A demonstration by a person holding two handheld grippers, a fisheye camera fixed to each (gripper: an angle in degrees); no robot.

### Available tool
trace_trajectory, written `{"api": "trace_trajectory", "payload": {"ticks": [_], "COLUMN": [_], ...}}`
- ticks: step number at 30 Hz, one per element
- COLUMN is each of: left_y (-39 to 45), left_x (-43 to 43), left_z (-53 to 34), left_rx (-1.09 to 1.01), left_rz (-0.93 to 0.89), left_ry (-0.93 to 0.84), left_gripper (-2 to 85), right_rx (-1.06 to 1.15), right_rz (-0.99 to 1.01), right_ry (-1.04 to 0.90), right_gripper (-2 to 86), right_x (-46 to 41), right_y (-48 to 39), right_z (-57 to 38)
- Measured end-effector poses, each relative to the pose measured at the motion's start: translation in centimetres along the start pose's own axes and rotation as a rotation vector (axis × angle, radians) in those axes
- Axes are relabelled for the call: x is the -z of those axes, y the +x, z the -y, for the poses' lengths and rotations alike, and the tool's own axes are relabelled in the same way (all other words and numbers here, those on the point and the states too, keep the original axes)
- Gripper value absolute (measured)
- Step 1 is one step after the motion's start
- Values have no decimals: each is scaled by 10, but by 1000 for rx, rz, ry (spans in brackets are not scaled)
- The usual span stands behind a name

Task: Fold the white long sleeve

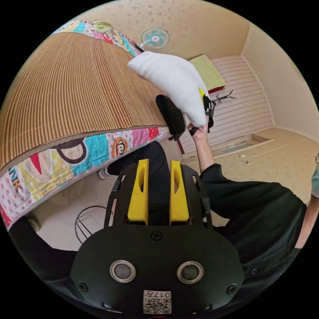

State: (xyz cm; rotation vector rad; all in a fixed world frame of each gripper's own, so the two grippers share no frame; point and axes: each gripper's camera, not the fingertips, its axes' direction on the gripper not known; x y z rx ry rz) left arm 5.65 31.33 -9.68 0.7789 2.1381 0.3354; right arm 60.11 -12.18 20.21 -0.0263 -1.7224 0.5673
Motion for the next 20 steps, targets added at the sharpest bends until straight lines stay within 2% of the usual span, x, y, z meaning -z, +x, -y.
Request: {"api": "trace_trajectory", "payload": {"ticks": [4, 8, 11, 12, 13, 16, 20], "left_y": [-34, -61, -80, -85, -88, -93, -75], "left_x": [49, 96, 131, 143, 157, 210, 276], "left_z": [9, 8, -1, -5, -9, -38, -68], "left_rx": [59, 126, 189, 208, 218, 282, 248], "left_rz": [83, 160, 193, 229, 290, 445, 510], "left_ry": [84, 164, 246, 257, 260, 347, 498], "left_gripper": [87, 86, 87, 88, 89, 95, 115], "right_rx": [-15, -147, -485, -613, -657, -567, -557], "right_rz": [15, -43, -234, -359, -443, -354, -210], "right_ry": [129, 269, 393, 415, 404, 445, 529], "right_gripper": [166, 152, 134, 120, 114, 93, 41], "right_x": [90, 181, 250, 271, 285, 305, 312], "right_y": [21, 75, 129, 137, 136, 124, 108], "right_z": [48, 38, -25, -57, -86, -153, -243]}}
